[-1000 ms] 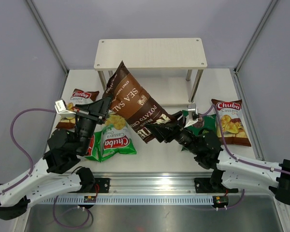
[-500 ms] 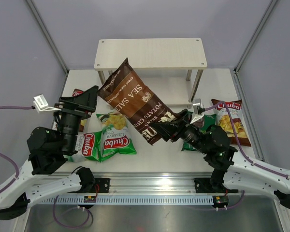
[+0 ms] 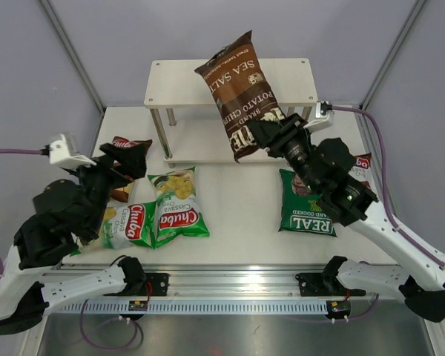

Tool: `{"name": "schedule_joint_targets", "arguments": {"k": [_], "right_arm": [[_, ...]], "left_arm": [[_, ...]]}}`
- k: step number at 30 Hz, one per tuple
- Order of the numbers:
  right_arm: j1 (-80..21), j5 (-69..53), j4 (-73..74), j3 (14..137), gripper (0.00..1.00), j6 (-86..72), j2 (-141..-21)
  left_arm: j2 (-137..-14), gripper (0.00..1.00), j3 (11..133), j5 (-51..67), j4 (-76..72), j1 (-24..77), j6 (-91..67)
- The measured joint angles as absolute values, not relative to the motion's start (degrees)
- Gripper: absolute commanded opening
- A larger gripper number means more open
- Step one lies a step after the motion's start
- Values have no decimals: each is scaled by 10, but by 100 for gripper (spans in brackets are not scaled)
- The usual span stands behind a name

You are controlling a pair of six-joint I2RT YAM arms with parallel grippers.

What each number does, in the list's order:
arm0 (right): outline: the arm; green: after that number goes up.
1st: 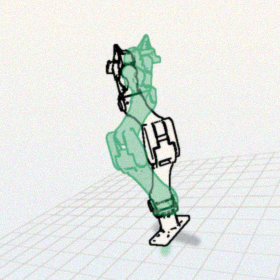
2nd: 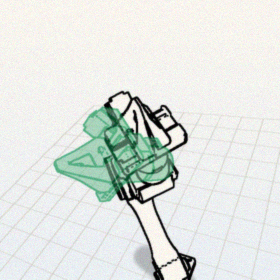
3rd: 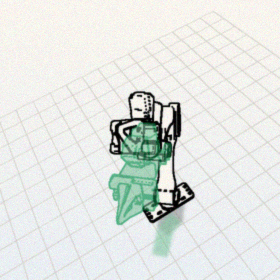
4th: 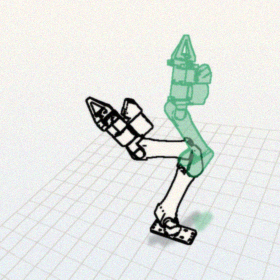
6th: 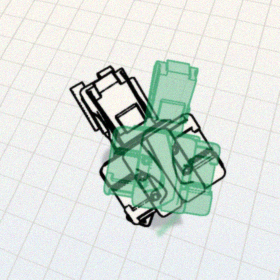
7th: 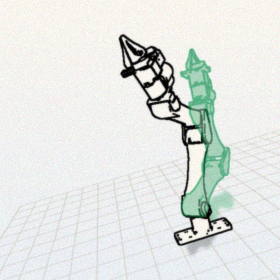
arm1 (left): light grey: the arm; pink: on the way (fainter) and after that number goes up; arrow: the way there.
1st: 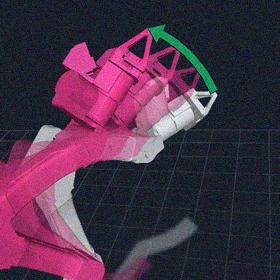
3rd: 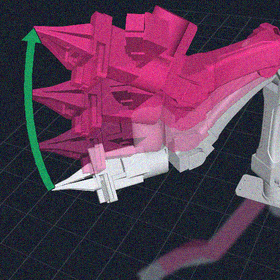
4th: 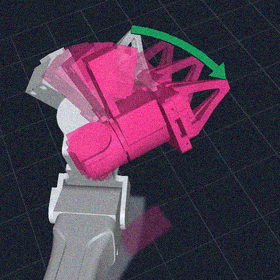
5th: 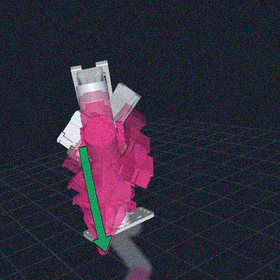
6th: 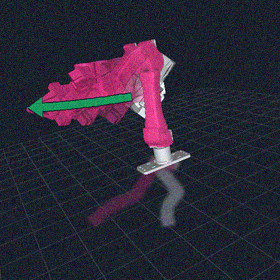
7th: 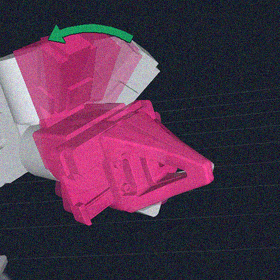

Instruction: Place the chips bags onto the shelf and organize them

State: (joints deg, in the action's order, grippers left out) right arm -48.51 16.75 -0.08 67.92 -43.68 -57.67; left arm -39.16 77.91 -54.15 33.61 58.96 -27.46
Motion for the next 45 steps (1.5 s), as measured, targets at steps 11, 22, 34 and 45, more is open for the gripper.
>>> {"name": "schedule_joint_targets", "arguments": {"k": [11,22,34,45], "right_arm": [[-479,300,70,929,0,-574,-861],[-522,393,136,1228,0,-695,-1157],[-558,456,190,1365,13,-759,-1252],[-558,461,198,1398,22,-774,-1274]], "left_arm": [[-347,99,703,-536,628,590,-370],[-173,99,593,-615,679,589,-406],[-128,99,583,-644,676,589,-421],[-124,99,579,-644,676,589,-424]]}}
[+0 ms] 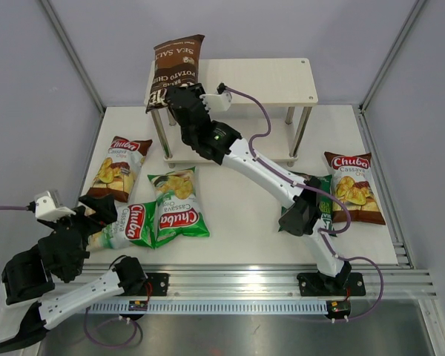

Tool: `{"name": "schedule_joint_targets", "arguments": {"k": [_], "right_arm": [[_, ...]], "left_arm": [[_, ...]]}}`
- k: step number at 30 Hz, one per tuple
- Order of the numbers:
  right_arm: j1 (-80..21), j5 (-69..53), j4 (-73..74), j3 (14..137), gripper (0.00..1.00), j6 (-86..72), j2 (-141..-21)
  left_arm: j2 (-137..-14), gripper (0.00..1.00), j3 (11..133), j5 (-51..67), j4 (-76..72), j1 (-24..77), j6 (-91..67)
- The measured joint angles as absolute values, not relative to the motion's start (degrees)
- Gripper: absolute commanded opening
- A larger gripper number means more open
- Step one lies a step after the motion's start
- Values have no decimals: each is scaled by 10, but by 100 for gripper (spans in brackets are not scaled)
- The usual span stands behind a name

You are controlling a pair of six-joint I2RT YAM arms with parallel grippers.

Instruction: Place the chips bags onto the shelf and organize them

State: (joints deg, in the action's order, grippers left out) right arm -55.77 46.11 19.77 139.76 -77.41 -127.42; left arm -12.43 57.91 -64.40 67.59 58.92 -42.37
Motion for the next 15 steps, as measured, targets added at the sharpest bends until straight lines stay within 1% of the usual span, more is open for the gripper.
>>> {"name": "schedule_joint_targets", "arguments": {"k": [7,10,12,13,14,15], "right_arm": [[-558,460,190,1401,20,-797,-1283],[-558,460,189,1401,21,-807,-1284],[-558,460,189,1402,28,-811,-1286],[-558,460,188,1402,33,-812,-1286],[-559,460,188,1402,43,-813,-1286],[-559,461,189,1402,45,-814,-1286]], "left_arm": [[-102,99,576,-646,676,589,-426],[-99,99,576,-647,676,589,-427],[-99,99,576,-648,676,589,-427],[-99,99,576,-648,676,589,-428],[-99,99,576,-648,676,589,-428],[-99,99,576,-648,676,589,-428]]}}
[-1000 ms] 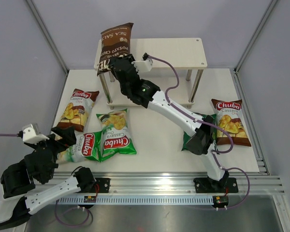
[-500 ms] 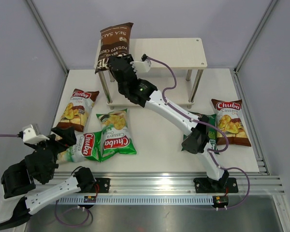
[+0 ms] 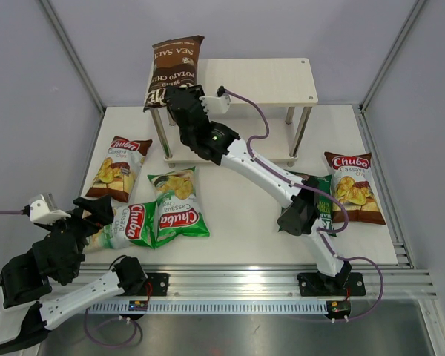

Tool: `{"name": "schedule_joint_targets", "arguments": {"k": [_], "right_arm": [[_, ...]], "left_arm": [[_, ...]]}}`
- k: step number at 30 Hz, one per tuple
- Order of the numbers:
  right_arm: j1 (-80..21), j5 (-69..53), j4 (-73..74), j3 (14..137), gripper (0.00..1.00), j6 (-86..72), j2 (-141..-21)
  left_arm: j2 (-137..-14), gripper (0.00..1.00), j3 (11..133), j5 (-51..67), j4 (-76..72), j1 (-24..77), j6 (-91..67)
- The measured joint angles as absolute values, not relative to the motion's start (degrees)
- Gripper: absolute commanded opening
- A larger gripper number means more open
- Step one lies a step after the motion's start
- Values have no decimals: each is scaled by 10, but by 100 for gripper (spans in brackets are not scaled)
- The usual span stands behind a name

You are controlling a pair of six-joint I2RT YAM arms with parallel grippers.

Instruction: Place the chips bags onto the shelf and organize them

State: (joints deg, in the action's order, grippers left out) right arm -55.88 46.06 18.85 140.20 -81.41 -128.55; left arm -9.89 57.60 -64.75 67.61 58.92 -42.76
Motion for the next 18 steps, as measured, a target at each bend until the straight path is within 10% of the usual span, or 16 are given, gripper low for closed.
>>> {"name": "schedule_joint_targets", "arguments": {"k": [6,18], "right_arm": [[-565,464,192,1396,69,-816,-1286],[-571,470,187,1294,68,-807,-1231]], "left_arm": [[-99,99,576,-648,676,589,-430],[-98,99,576,-648,676,589,-436]]}}
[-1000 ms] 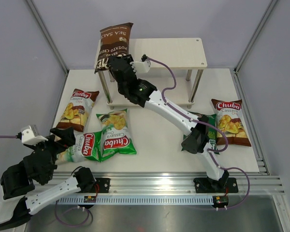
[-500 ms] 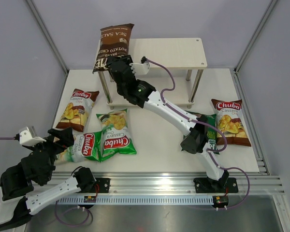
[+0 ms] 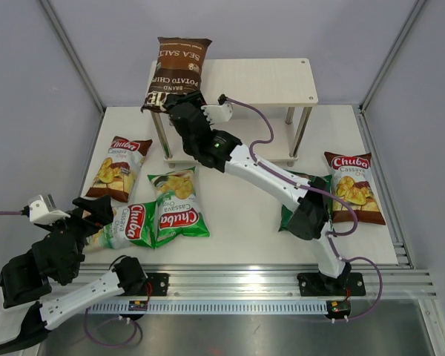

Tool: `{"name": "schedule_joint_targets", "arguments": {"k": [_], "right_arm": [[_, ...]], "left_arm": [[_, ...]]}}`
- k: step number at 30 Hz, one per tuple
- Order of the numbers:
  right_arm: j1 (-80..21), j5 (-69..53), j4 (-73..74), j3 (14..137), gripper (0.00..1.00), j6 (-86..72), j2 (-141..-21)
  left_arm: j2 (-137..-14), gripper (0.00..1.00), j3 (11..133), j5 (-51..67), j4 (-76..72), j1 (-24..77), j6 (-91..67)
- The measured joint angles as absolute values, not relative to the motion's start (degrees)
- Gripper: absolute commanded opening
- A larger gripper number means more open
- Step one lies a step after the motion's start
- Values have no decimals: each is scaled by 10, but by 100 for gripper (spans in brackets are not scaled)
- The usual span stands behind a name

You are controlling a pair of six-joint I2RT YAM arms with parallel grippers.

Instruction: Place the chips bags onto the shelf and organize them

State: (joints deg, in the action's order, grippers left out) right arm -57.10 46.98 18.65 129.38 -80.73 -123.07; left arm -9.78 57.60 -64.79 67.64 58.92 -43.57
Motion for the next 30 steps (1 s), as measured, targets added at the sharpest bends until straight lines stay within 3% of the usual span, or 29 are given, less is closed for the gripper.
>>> {"name": "schedule_joint_targets", "arguments": {"k": [8,12,16,30], "right_arm": [[-568,467,130,1144,55,-765,-1124],[-563,455,107,1135,37,-749,-1121],[-560,453,97,1141,29,-753,-1122],[-565,465,156,1296,24,-804,-1225]], "left_arm": [[-98,99,576,-648,677,589,-436],[-98,99,576,-648,677,589,-436],[-98,99,576,-648,677,589,-436],[-97,99,576,-651,678,589,-441]]}}
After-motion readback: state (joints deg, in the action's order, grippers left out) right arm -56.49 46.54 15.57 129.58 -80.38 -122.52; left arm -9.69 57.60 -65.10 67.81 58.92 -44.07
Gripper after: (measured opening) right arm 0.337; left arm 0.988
